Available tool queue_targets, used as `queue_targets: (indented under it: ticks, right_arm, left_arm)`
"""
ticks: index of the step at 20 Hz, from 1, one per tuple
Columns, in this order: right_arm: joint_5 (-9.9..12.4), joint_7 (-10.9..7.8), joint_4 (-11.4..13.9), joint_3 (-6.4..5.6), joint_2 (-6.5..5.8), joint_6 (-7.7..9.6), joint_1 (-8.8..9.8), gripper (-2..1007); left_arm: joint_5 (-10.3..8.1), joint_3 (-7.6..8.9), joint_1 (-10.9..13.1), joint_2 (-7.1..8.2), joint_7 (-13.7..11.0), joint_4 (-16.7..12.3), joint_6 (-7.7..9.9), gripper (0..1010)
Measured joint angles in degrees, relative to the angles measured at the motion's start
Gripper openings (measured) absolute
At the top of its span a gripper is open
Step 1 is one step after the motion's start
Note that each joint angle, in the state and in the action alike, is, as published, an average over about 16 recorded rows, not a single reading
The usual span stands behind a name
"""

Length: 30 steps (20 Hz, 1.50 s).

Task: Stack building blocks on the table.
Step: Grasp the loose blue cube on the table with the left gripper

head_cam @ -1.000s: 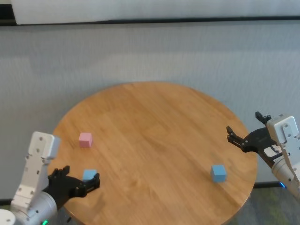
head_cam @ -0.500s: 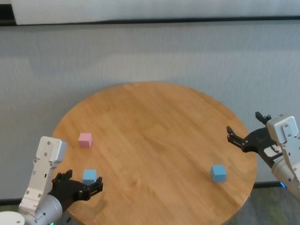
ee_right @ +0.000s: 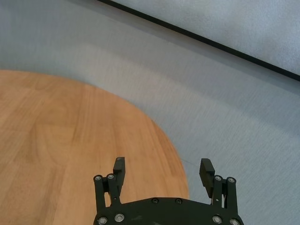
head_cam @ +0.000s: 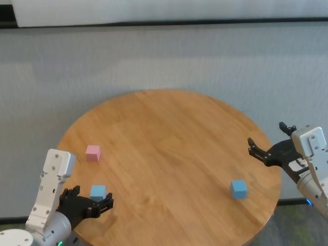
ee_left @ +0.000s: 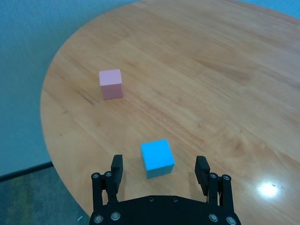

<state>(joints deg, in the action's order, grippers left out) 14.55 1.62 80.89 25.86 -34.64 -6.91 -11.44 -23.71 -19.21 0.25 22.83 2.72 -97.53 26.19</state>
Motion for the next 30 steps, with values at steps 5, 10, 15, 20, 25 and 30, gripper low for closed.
queue_targets:
  ticks: [5,10,15,20,25,30]
  right_arm:
    - [0.0,0.00,0.0,0.00,0.00,0.00,0.00,1005]
    - [0.0,0.00,0.0,0.00,0.00,0.00,0.00,1005]
    - [0.0,0.00,0.0,0.00,0.00,0.00,0.00,1005]
    - [0.0,0.00,0.0,0.00,0.00,0.00,0.00,1005]
    - [0.0,0.00,0.0,0.00,0.00,0.00,0.00,1005]
    - [0.0,0.00,0.0,0.00,0.00,0.00,0.00,1005]
  left_arm:
    - [0.88,0.03,-0.7,-0.87,-0.2,1.4,-0.27,1000]
    - [1.63,0.17,-1.4,-1.68,-0.4,2.8,-0.61,1000]
    - [2.27,0.41,-1.8,-2.44,-0.7,3.9,-0.89,1000]
    - [2.85,0.66,-2.1,-3.16,-1.0,5.0,-1.11,1000]
    - [3.45,0.88,-2.3,-3.80,-1.4,5.8,-1.31,1000]
    - [4.09,1.13,-2.5,-4.35,-1.8,6.5,-1.67,1000]
